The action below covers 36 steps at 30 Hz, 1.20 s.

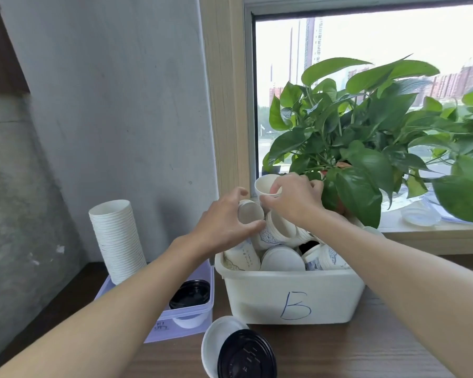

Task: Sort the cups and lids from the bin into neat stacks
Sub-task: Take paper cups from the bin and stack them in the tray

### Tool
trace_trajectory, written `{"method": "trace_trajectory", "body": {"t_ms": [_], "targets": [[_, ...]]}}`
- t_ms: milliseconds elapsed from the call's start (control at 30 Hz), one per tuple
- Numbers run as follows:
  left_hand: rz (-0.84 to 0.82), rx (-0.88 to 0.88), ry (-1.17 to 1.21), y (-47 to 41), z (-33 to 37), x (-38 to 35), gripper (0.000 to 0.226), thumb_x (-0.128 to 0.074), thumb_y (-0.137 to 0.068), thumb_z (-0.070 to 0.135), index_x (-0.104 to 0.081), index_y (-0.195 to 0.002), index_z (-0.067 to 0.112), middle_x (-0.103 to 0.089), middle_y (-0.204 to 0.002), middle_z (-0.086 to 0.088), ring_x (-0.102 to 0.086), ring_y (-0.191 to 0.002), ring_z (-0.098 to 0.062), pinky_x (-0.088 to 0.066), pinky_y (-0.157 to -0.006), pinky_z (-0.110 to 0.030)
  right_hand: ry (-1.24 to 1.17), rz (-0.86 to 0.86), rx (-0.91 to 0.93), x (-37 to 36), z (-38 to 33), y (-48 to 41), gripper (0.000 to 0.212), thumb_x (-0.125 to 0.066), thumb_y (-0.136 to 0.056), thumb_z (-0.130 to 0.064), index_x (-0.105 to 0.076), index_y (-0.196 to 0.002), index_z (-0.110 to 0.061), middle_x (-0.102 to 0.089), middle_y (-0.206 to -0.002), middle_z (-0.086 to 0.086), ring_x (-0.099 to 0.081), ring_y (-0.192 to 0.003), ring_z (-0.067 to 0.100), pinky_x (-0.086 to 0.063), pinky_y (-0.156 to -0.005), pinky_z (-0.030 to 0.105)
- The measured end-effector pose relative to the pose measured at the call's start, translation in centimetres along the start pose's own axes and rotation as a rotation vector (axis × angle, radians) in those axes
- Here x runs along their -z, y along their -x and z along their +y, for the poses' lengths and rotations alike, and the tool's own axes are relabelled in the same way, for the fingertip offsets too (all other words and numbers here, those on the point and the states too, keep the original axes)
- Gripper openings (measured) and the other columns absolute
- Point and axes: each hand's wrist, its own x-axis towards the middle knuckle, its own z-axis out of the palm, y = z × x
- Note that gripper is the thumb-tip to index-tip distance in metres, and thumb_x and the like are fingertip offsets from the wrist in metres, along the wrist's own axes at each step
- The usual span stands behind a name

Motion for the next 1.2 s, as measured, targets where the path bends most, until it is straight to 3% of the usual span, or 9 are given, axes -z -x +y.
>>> {"method": "trace_trajectory", "body": {"t_ms": [200,333,433,567,633,733,933,1067,1200], "targets": [[0.114,-0.078,0.115,0.4,1.9,0.7,0.077,-0.075,-0.082,0.046,-0.037,-0.144,0.024,-0.05,-0.141,0.002,-0.047,-0.13,-0.016,-0.041,-0.105,-0.033,-0.277,0.171,0.086,3.2,-0.5,1.3,0.025,-0.065,-0.08,-0.051,-0.064,-0.078,-0.026,-0.057,-0.109,-0.007,-0.048,-0.098,0.013,-0.027,-0.095,0.038],[0.195,-0.155,0.295,1.7,4.6,1.0,0.073,-0.08,-0.082,0.026,-0.036,-0.14,0.025,-0.055,-0.114,0.023,-0.053,-0.1,0.02,-0.038,-0.075,0.002,-0.571,0.07,0.139,6.6,-0.9,3.9,0.034,-0.067,-0.074,-0.052,-0.065,-0.064,-0.019,-0.065,-0.078,-0.002,-0.059,-0.077,0.016,-0.048,-0.082,0.041],[0.247,-0.185,0.376,2.9,6.4,0.3,0.078,-0.08,-0.082,0.027,-0.031,-0.142,0.029,-0.056,-0.093,0.019,-0.056,-0.082,0.017,-0.045,-0.068,-0.005,-0.702,-0.055,0.154,8.7,-0.4,6.2,0.032,-0.072,-0.081,-0.038,-0.066,-0.066,-0.011,-0.063,-0.067,0.002,-0.053,-0.058,0.008,-0.046,-0.059,0.025],[0.298,-0.159,0.484,4.5,7.5,-1.1,0.071,-0.082,-0.08,0.029,-0.04,-0.137,0.028,-0.064,-0.097,0.008,-0.065,-0.082,-0.007,-0.057,-0.07,-0.024,-0.768,-0.128,0.136,10.3,1.2,7.9,0.024,-0.064,-0.09,-0.033,-0.066,-0.095,-0.01,-0.069,-0.089,-0.001,-0.062,-0.076,0.004,-0.048,-0.064,0.013],[0.298,-0.142,0.53,5.3,7.5,-1.9,0.07,-0.08,-0.082,0.023,-0.039,-0.139,0.026,-0.063,-0.104,0.01,-0.065,-0.084,0.002,-0.054,-0.069,-0.016,-0.752,-0.106,0.063,10.7,2.6,7.8,0.025,-0.058,-0.094,-0.034,-0.061,-0.108,-0.014,-0.067,-0.1,-0.003,-0.063,-0.091,0.007,-0.048,-0.068,0.014],[0.3,-0.121,0.553,6.1,7.0,-2.7,0.072,-0.078,-0.084,0.017,-0.035,-0.143,0.02,-0.059,-0.105,0.017,-0.06,-0.082,0.017,-0.046,-0.068,-0.004,-0.657,-0.079,-0.016,10.5,4.9,7.4,0.026,-0.059,-0.093,-0.03,-0.059,-0.113,-0.013,-0.064,-0.1,-0.004,-0.06,-0.091,0.006,-0.044,-0.069,0.012],[0.429,-0.044,0.548,6.4,4.8,-2.5,0.074,-0.08,-0.082,0.024,-0.037,-0.142,0.021,-0.061,-0.107,0.021,-0.06,-0.088,0.013,-0.049,-0.076,-0.008,-0.524,-0.142,0.075,7.8,5.3,6.4,0.036,-0.066,-0.088,-0.021,-0.055,-0.12,-0.013,-0.061,-0.113,0.003,-0.056,-0.102,0.013,-0.041,-0.076,0.01],[0.442,-0.013,0.539,7.0,3.3,-2.0,0.075,-0.081,-0.081,0.024,-0.038,-0.142,0.023,-0.061,-0.109,0.018,-0.058,-0.089,0.014,-0.045,-0.074,-0.003,-0.344,-0.128,0.056,5.9,4.5,4.4,0.055,-0.069,-0.085,-0.026,-0.044,-0.133,-0.018,-0.053,-0.125,0.005,-0.051,-0.111,0.021,-0.046,-0.094,0.035],[0.433,0.005,0.538,7.1,2.1,-1.7,0.071,-0.081,-0.081,0.021,-0.039,-0.138,0.026,-0.06,-0.108,0.022,-0.058,-0.088,0.016,-0.045,-0.072,-0.003,-0.251,-0.231,-0.018,4.1,4.4,2.8,0.08,-0.074,-0.081,-0.03,-0.026,-0.144,-0.021,-0.05,-0.13,0.012,-0.052,-0.11,0.029,-0.049,-0.092,0.047]]}}
